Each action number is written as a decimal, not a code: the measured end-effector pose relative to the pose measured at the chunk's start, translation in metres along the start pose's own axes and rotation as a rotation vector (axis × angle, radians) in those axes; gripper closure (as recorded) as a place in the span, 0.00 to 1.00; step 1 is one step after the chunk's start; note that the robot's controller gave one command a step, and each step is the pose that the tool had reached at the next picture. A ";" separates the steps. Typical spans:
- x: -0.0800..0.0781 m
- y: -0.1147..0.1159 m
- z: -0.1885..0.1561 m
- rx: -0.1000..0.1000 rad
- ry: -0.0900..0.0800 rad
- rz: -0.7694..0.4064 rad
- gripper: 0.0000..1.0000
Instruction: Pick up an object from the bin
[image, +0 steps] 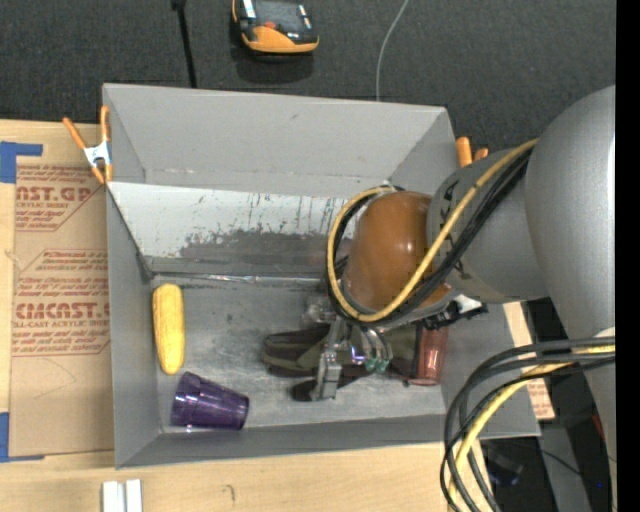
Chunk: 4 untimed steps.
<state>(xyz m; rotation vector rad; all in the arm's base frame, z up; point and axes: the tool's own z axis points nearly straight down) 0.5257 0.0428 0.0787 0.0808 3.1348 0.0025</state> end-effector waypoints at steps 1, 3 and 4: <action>-0.003 -0.026 0.021 0.000 0.003 0.179 0.00; 0.018 -0.009 0.009 0.000 0.003 0.052 0.00; -0.001 -0.009 0.009 0.000 0.001 0.133 1.00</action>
Offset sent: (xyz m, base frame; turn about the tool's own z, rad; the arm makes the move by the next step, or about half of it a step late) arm 0.0000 0.0000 0.0000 0.0000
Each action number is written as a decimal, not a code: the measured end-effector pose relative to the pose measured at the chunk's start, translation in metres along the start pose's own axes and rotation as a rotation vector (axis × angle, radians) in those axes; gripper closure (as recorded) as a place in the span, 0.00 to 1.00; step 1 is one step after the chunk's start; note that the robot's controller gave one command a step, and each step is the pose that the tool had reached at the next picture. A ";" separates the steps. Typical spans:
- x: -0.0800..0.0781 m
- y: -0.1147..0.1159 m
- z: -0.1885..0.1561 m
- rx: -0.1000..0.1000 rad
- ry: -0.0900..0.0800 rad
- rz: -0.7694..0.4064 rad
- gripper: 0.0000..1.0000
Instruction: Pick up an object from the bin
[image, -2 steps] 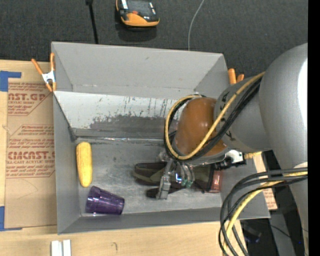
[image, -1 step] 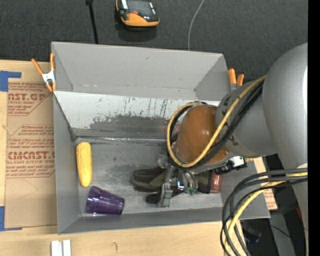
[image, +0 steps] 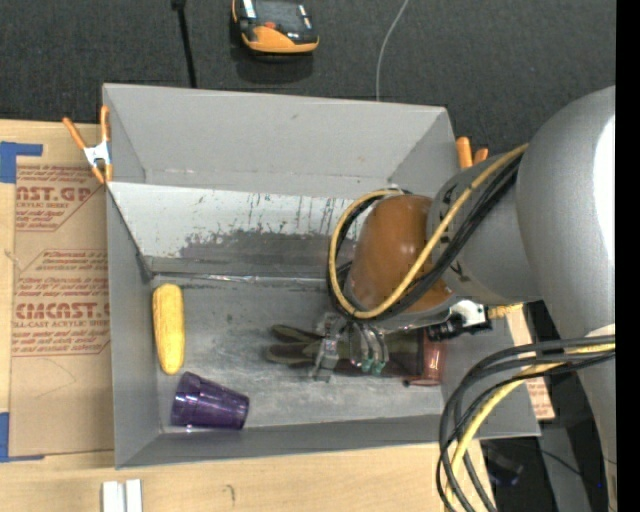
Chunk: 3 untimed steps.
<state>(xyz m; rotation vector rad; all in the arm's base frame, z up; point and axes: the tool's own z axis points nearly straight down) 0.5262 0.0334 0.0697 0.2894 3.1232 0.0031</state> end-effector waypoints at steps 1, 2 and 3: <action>0.000 0.000 0.000 0.000 0.000 0.000 1.00; 0.000 0.000 -0.001 0.000 0.000 0.000 1.00; 0.001 0.000 -0.005 0.001 0.004 0.000 1.00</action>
Offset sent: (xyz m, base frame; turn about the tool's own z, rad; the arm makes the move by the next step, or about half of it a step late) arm 0.0002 0.0001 0.0072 0.0000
